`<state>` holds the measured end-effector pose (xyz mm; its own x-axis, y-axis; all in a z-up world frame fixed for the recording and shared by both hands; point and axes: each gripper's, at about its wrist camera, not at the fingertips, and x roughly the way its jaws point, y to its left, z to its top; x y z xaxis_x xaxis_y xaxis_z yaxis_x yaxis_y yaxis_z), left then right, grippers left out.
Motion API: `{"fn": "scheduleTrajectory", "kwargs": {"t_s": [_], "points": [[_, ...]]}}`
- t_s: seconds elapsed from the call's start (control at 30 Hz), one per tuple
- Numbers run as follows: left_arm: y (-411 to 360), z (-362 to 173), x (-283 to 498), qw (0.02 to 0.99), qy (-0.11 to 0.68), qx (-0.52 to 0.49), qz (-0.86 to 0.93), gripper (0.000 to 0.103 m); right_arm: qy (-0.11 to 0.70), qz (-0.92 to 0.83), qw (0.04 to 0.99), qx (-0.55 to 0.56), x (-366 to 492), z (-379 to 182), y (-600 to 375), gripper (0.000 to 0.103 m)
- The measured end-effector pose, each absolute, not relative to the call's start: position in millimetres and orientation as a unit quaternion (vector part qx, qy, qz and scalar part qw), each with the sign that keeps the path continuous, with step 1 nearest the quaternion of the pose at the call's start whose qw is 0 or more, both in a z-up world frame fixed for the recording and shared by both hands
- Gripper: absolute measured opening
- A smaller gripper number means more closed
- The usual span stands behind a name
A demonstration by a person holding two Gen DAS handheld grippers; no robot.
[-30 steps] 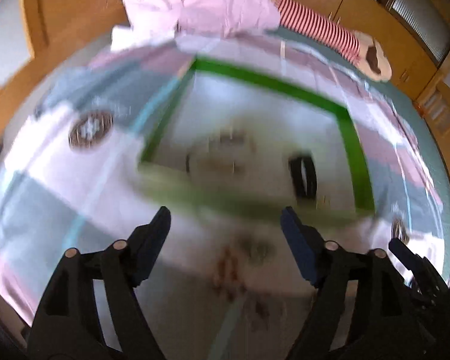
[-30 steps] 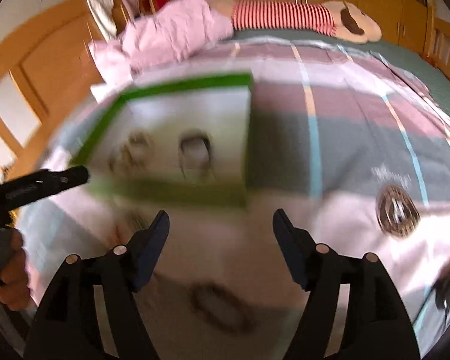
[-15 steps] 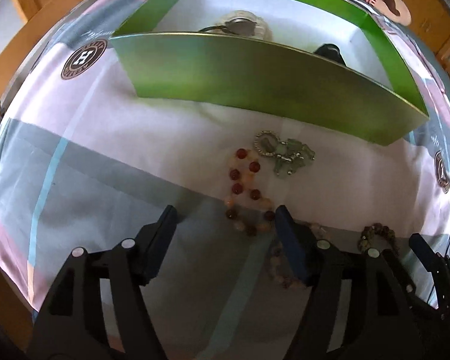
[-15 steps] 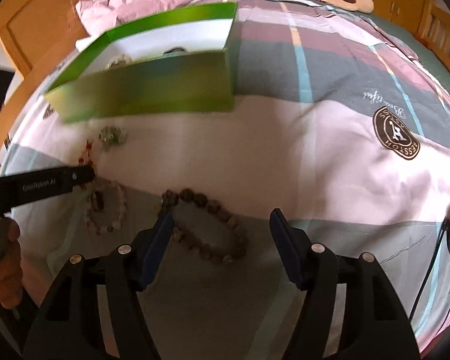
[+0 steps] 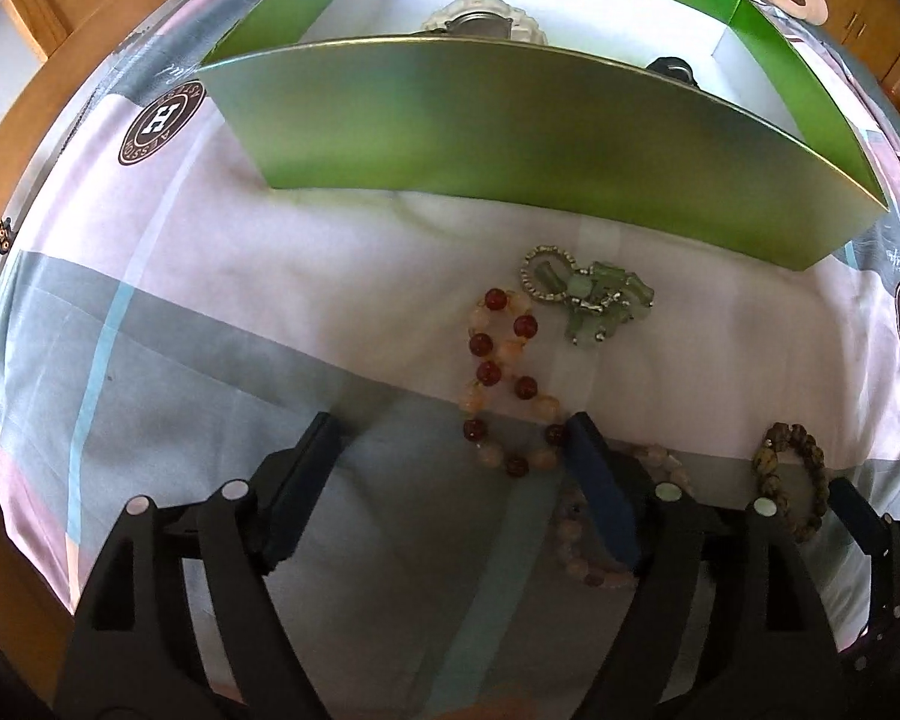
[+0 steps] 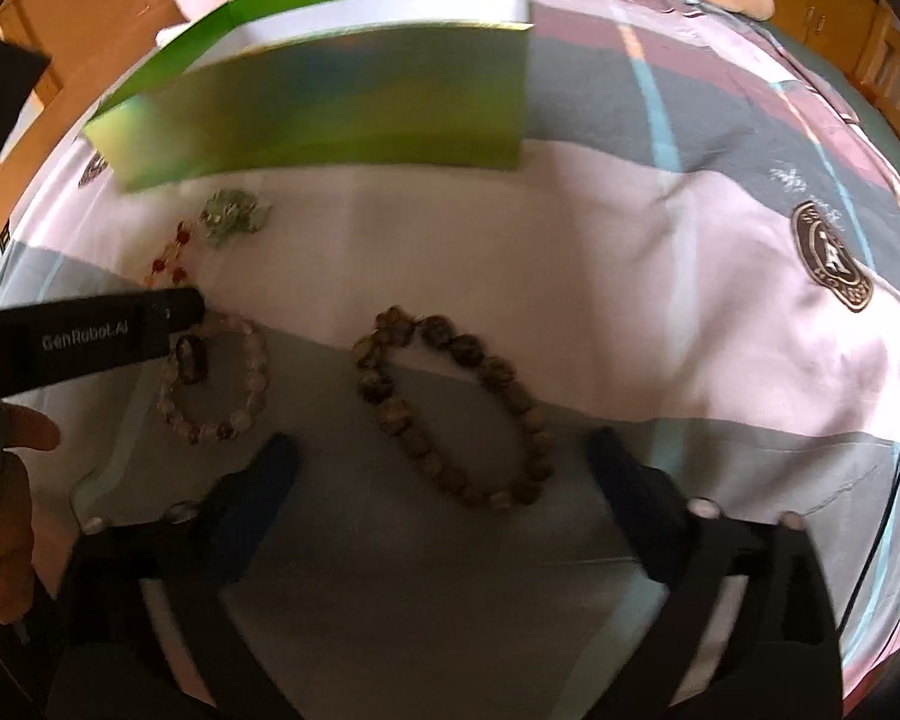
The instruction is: Organize jewelry
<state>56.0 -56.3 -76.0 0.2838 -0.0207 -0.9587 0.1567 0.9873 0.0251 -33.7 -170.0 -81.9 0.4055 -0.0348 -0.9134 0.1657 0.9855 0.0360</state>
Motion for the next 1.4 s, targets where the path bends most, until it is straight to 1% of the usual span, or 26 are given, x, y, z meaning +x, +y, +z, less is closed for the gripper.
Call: {"fn": "scheduleTrajectory", "kwargs": {"t_s": [0.17, 0.3, 0.47, 0.57, 0.63, 0.67, 0.73, 0.77, 0.83, 0.87, 0.93, 0.97, 1.03, 1.13, 1.2, 1.4], "points": [[-52, -74, 58, 0.799, 0.597, 0.051, -0.055, 0.081, 0.51, -0.062, 0.854, 0.079, -42, -82, -174, 0.099], [-49, -74, 59, 0.803, 0.592, 0.046, -0.052, 0.085, 0.503, -0.041, 0.86, 0.079, -47, -81, -179, 0.099], [-37, -78, 62, 0.809, 0.584, 0.029, -0.054, 0.088, 0.495, -0.041, 0.857, 0.137, -58, -75, -201, 0.099], [-35, -81, 63, 0.804, 0.59, 0.03, -0.063, 0.096, 0.491, -0.037, 0.861, 0.129, -64, -71, -195, 0.099], [-37, -83, 65, 0.8, 0.595, 0.038, -0.068, 0.098, 0.478, -0.035, 0.868, 0.132, -69, -66, -195, 0.098], [-37, -84, 65, 0.799, 0.596, 0.04, -0.068, 0.098, 0.472, -0.039, 0.871, 0.132, -72, -63, -195, 0.096], [-36, -84, 66, 0.799, 0.597, 0.038, -0.068, 0.098, 0.463, -0.062, 0.877, 0.111, -75, -56, -200, 0.081], [-36, -83, 66, 0.799, 0.596, 0.037, -0.068, 0.098, 0.462, -0.074, 0.879, 0.097, -77, -55, -201, 0.077], [-39, -80, 61, 0.8, 0.595, 0.035, -0.066, 0.097, 0.461, -0.086, 0.88, 0.079, -79, -52, -204, 0.059], [-38, -79, 61, 0.803, 0.591, 0.031, -0.065, 0.097, 0.46, -0.086, 0.88, 0.081, -80, -52, -206, 0.055], [-37, -76, 64, 0.805, 0.589, 0.021, -0.063, 0.091, 0.464, -0.089, 0.877, 0.08, -81, -53, -208, 0.038], [-33, -76, 65, 0.804, 0.591, 0.008, -0.061, 0.09, 0.467, -0.091, 0.876, 0.078, -80, -54, -208, 0.035], [-27, -76, 66, 0.803, 0.594, -0.015, -0.054, 0.086, 0.469, -0.076, 0.877, 0.075, -79, -55, -205, 0.026], [-19, -73, 66, 0.805, 0.59, -0.028, -0.053, 0.083, 0.47, -0.075, 0.878, 0.047, -75, -56, -193, 0.025], [-22, -73, 65, 0.805, 0.589, -0.026, -0.064, 0.083, 0.474, -0.087, 0.876, 0.027, -67, -60, -188, 0.025], [-38, -72, 63, 0.806, 0.586, 0.023, -0.083, 0.083, 0.49, -0.094, 0.866, 0.011, -53, -70, -184, 0.025]]}}
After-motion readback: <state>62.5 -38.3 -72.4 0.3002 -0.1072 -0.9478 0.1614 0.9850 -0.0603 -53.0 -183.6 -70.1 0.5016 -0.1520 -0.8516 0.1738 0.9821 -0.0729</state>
